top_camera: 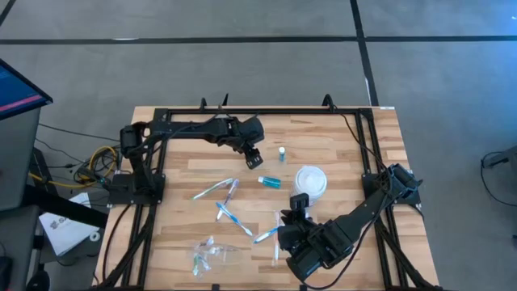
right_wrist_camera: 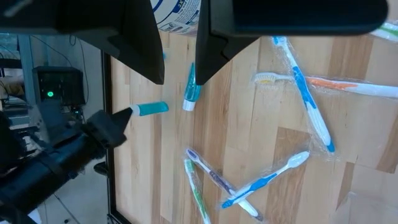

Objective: Pick & Place toothbrushing station
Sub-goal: Put the top left blue mouthwash into the transparent organizer

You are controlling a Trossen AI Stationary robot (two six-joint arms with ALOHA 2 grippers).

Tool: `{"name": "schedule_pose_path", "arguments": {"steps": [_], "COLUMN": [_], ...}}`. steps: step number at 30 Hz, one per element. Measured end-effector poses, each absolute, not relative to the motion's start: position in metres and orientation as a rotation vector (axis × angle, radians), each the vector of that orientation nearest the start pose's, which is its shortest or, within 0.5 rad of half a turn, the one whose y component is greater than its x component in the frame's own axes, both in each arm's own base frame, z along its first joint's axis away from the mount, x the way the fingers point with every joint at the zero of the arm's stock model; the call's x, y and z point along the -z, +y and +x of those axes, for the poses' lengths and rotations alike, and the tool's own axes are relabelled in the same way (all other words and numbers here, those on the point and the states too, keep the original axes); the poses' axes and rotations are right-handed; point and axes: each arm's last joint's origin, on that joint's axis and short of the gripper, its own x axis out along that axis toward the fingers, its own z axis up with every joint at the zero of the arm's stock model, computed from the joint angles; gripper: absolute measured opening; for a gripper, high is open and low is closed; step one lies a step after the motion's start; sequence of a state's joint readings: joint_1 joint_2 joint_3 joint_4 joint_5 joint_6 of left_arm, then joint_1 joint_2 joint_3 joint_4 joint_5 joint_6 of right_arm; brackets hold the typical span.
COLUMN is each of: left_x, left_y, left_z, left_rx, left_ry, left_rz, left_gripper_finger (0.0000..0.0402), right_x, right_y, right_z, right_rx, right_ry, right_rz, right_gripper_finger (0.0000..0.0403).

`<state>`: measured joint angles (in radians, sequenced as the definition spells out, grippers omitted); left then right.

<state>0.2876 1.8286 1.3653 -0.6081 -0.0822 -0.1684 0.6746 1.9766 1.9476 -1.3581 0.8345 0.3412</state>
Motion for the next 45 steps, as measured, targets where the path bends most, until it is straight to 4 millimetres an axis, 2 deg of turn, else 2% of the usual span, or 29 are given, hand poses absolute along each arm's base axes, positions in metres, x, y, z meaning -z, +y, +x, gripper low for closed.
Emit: {"name": "schedule_pose_path", "arguments": {"steps": [7,13,16,25,34,42,45], "left_x": [-0.218,-0.207,-0.196,-0.198,-0.192,-0.191,-0.190], "left_y": [0.112,0.113,0.113,0.115,0.111,0.107,0.107], "left_z": [0.364,0.372,0.370,0.371,0.357,0.353,0.353], "left_rx": [-0.433,-0.417,-0.423,-0.415,-0.307,-0.141,-0.085], "left_ry": [1.027,1.017,1.077,1.064,1.260,1.364,1.370], "left_rz": [-0.261,-0.269,-0.268,-0.256,-0.087,0.233,0.299], "left_gripper_finger": [0.0181,0.0181,0.0181,0.0181,0.0181,0.0181,0.0181], "right_x": [-0.313,-0.313,-0.313,-0.313,-0.313,-0.311,-0.307], "right_y": [0.225,0.225,0.224,0.225,0.226,0.227,0.226], "right_z": [0.315,0.315,0.315,0.313,0.312,0.312,0.310], "right_rx": [0.296,0.297,0.298,0.298,0.296,0.274,0.265], "right_ry": [0.953,0.954,0.957,0.961,0.962,0.983,1.016], "right_rz": [-0.641,-0.641,-0.643,-0.647,-0.640,-0.625,-0.640], "right_gripper_finger": [0.0082,0.0082,0.0082,0.0082,0.0082,0.0082,0.0082]}}
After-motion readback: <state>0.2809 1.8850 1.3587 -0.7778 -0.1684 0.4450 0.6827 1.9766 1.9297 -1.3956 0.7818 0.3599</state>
